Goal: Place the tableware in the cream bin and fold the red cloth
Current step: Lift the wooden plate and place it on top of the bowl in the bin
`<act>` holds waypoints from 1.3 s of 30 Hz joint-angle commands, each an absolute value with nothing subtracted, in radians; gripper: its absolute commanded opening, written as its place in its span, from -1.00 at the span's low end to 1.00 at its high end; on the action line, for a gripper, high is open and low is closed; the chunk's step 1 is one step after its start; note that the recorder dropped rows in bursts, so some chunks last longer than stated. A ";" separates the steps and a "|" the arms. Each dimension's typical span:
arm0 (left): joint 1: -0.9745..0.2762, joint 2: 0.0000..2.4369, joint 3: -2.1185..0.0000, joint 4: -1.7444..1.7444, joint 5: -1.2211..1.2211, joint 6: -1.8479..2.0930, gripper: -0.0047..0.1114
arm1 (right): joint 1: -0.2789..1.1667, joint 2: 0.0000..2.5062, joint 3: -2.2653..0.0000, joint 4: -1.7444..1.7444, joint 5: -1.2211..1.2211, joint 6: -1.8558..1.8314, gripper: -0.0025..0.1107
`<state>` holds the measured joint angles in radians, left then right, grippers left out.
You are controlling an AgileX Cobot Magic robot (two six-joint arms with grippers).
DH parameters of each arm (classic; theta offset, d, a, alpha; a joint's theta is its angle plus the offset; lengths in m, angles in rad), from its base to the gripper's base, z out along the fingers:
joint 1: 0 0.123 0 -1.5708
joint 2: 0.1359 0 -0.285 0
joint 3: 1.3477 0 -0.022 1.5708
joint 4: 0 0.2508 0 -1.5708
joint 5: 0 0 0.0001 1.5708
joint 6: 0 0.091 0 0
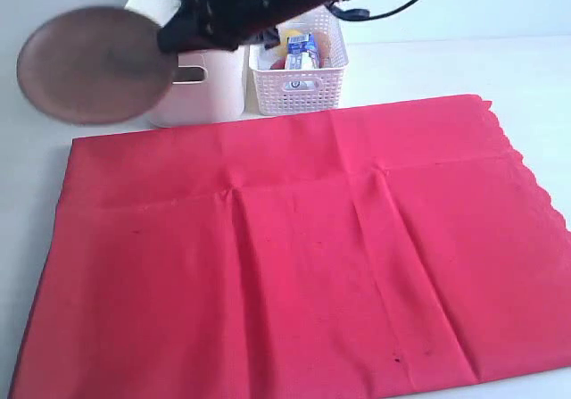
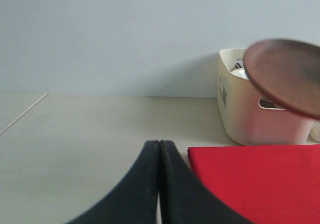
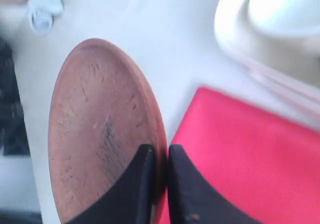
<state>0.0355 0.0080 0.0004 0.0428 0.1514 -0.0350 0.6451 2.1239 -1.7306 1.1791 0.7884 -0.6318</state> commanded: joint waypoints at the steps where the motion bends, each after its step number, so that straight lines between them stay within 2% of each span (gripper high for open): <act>1: 0.039 0.005 0.000 0.037 0.148 -0.035 -0.92 | 0.613 2.109 -1.776 1.294 0.575 -0.625 -0.96; 6: 0.039 0.005 0.000 0.037 0.148 -0.035 -0.92 | 0.613 2.139 -1.796 1.329 0.328 -0.627 -0.96; 14: 0.039 0.005 0.000 0.037 0.148 -0.035 -0.92 | 0.613 2.350 -2.020 1.336 0.265 -0.623 -0.96; 23: 0.039 0.005 0.000 0.037 0.148 -0.035 -0.92 | 0.613 2.461 -2.091 1.328 0.229 -0.625 -0.95; 26: 0.039 0.005 0.000 0.037 0.148 -0.035 -0.92 | 0.613 2.461 -2.091 1.326 0.227 -0.625 -0.82; 33: 0.039 0.005 0.000 0.037 0.148 -0.035 -0.92 | 0.613 2.452 -2.091 1.323 0.251 -0.627 -0.23; 35: 0.039 0.005 0.000 0.037 0.148 -0.035 -0.92 | 0.602 2.436 -2.091 1.272 0.318 -0.627 -0.17; 39: 0.039 0.005 0.000 0.037 0.148 -0.035 -0.92 | 0.574 2.383 -2.091 1.101 0.489 -0.605 -0.18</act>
<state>0.0355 0.0080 0.0004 0.0428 0.1514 -0.0350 0.6005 2.4369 -2.0819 1.2147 0.3797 -0.6243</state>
